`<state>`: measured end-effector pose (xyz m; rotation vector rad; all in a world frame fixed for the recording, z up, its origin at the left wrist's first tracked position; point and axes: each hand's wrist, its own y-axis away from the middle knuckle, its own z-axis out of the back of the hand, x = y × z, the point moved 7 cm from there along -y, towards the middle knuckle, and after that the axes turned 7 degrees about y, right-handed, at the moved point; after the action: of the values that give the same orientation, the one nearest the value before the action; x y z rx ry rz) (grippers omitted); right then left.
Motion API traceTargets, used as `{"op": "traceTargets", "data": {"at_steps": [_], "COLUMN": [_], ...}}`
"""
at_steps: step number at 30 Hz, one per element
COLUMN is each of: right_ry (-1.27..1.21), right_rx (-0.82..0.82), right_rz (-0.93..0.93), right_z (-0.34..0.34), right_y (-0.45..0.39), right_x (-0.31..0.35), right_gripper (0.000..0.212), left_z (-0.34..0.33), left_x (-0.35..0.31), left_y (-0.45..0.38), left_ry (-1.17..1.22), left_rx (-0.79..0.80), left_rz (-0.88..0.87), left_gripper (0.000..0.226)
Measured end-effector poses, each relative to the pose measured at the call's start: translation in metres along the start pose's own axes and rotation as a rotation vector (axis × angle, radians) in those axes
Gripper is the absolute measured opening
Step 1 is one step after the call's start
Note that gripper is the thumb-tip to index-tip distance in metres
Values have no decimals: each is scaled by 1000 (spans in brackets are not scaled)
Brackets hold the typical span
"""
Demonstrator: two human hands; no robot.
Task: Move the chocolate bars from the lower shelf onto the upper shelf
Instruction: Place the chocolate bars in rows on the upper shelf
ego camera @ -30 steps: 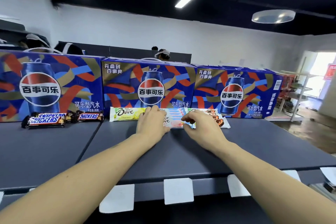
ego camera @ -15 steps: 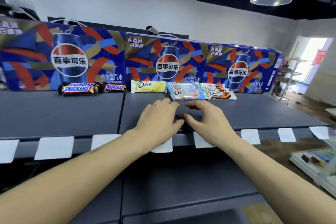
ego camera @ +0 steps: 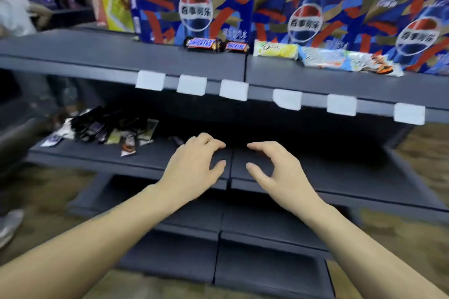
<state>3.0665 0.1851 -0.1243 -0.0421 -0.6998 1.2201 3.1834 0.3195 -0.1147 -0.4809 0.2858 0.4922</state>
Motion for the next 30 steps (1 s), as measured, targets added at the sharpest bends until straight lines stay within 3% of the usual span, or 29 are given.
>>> {"op": "traceTargets", "data": {"at_steps": [7,14,22,27,30], "right_ry": [-77,-71,29,57,10], "right_rx": [230,349,293,161,73], "right_rz": [-59,-107,-184,-338,-395], "right_z": [-118,-233,-312,-333,-338], "right_y": [-21,-89,-176,-209,-212], "right_x": [14,16,-16,-37,-48], "right_gripper": [48,53,63,75,60], "left_z": [-31,-67,-88,-98,-105], "left_x": [100,194,308,356,357], "left_y": [43,24,-18,-27,-27], "left_ry": [25,26,-124,-223,-260], "left_rx": [9,23,7,40,49], "left_rz": [247,378,521,673,688], "left_gripper": [46,44,53,67,64]}}
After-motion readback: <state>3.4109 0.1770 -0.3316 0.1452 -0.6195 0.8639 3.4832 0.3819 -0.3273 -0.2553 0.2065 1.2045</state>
